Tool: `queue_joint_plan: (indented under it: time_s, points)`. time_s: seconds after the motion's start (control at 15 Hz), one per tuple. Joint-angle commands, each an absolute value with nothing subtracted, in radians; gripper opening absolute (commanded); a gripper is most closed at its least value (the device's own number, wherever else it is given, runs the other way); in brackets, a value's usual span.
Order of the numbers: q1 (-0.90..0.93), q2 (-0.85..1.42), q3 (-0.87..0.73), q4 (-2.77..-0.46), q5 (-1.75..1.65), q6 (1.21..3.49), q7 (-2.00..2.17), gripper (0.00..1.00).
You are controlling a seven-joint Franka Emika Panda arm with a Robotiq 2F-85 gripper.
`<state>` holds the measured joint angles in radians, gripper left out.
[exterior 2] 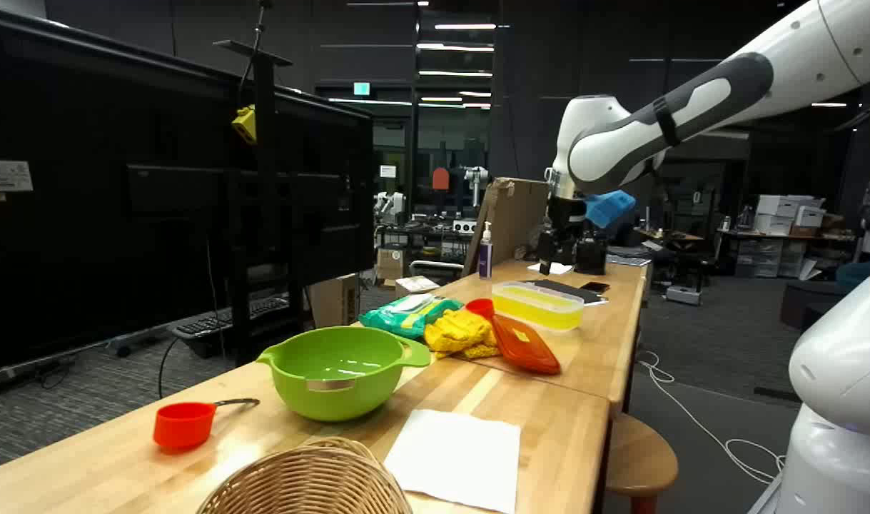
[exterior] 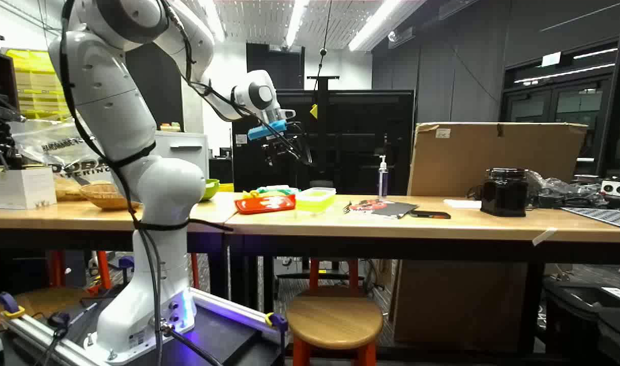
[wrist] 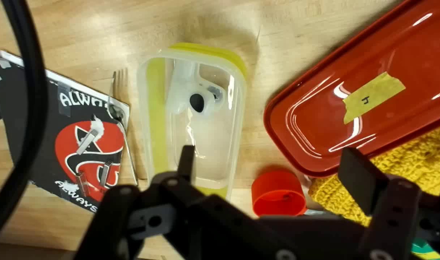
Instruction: Wipe the table with the paper towel
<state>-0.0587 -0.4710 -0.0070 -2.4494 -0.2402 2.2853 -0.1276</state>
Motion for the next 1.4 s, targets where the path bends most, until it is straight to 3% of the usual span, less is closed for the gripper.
queue_joint_plan:
  time_s: [0.0,0.6,1.33]
  points:
    - [-0.052,-0.471,-0.012,-2.447,-0.243,2.283,-0.125,1.00]
    - [-0.052,-0.471,-0.012,-2.447,-0.243,2.283,-0.125,1.00]
    - [0.092,-0.446,0.006,-2.509,-0.135,2.281,-0.211,1.00]
